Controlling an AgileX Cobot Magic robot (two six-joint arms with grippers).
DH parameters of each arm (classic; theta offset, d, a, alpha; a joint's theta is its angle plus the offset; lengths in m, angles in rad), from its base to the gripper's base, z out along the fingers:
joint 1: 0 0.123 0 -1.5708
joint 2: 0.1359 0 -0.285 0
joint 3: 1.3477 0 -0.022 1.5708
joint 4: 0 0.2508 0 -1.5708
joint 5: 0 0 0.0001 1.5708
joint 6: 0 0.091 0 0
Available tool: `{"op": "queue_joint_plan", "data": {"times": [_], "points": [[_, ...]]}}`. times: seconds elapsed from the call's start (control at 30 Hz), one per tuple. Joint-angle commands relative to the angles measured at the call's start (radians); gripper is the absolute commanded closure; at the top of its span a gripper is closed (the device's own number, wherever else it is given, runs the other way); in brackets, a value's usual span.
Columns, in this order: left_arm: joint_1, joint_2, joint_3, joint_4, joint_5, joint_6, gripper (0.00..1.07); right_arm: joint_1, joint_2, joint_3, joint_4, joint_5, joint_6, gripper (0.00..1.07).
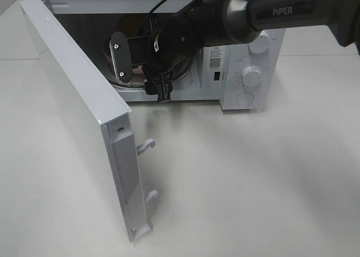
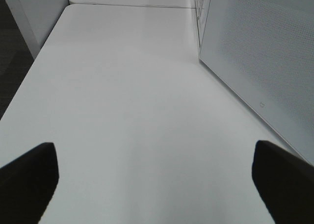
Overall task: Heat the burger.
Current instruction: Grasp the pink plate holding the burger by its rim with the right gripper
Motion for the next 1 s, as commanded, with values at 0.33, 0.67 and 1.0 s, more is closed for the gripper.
{"op": "queue_joint_plan", "data": {"times": [0.33, 0.67, 1.0], "points": [[0.002, -0.013, 0.002, -0.003, -0.009, 0.001, 0.07, -0.006, 0.053, -0.029, 0.023, -0.053, 0.005, 0.25], [0.002, -0.013, 0.002, -0.003, -0.009, 0.001, 0.07, -0.022, 0.057, -0.097, 0.016, -0.066, 0.027, 0.27], [0.002, -0.013, 0.002, -0.003, -0.009, 0.000, 0.07, -0.037, 0.092, -0.111, 0.014, -0.058, 0.020, 0.27]]}}
